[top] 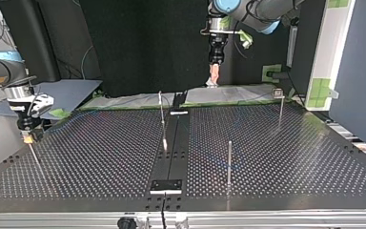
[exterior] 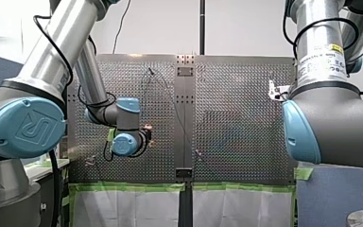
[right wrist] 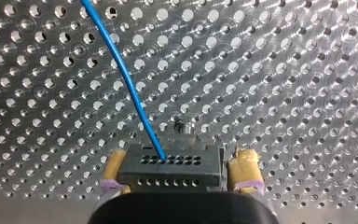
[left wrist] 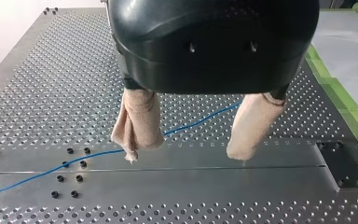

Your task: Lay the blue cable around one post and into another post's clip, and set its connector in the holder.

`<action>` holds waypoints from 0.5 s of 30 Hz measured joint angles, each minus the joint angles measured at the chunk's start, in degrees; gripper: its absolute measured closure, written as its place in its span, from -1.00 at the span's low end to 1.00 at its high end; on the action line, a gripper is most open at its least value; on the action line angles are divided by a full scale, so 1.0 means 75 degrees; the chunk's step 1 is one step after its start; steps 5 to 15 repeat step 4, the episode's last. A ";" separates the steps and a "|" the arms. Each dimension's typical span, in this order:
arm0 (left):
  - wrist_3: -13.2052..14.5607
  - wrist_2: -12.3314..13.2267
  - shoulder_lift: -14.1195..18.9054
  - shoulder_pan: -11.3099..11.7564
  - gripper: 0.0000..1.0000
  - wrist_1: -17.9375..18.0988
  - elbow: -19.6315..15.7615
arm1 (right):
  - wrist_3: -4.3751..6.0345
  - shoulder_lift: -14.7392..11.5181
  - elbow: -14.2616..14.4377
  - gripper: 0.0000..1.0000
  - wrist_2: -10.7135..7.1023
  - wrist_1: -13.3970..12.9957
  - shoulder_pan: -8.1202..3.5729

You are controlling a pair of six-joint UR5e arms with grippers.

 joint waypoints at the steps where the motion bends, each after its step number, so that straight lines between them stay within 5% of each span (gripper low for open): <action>1: 0.0000 0.0000 0.0000 0.0000 -1.00 0.0000 0.0000 | 0.0000 0.0000 0.0000 -0.73 0.0000 0.0000 0.0000; 15: 0.0000 0.0000 0.0000 0.0000 -1.00 0.0000 0.0000 | 0.0000 0.0000 0.0000 -0.73 0.0000 0.0000 0.0001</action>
